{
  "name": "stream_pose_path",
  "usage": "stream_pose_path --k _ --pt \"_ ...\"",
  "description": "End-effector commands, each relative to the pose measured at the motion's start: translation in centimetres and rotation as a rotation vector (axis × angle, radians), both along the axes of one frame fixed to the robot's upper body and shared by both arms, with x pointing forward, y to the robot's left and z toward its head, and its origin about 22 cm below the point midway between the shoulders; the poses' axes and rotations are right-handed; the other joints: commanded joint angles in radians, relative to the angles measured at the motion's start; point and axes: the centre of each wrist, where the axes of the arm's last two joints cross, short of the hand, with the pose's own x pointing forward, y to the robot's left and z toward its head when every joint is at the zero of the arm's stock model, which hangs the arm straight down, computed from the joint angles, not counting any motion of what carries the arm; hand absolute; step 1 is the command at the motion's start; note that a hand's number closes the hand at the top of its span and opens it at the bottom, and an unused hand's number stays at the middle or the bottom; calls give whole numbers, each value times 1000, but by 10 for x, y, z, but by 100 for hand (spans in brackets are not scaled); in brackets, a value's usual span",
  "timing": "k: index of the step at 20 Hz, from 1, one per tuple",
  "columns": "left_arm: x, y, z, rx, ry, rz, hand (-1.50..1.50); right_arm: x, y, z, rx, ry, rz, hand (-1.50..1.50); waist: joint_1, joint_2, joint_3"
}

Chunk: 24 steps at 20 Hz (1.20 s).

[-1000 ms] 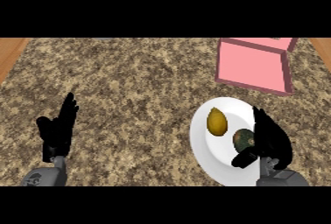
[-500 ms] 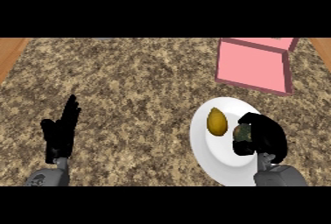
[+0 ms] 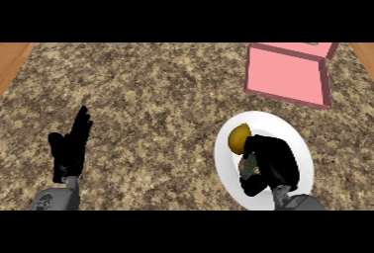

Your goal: Pick the squash from the plate and place it in the cardboard box

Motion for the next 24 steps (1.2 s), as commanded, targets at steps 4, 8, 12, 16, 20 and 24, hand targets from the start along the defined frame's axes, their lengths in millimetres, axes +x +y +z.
stream_pose_path --k 4,8,12,16,20,24 --pt "-10 -5 6 0 3 -6 0 -50 13 9 -12 -75 407 150 -8 -4 1" --pt "6 4 11 1 -11 17 0 -62 18 30 7 -186 423 150 -12 0 0" --pt "-13 0 13 -9 11 32 0 -74 -4 68 21 -278 460 150 -8 -1 0" --pt "-5 -2 8 2 3 30 0 -103 -23 117 107 -420 454 150 -21 -2 0" --pt "-3 9 14 5 -1 20 0 -130 -37 155 173 -499 386 150 -20 -1 0" --pt "-9 -8 8 -7 3 20 0 -123 -45 168 186 -559 333 150 -17 -1 0"
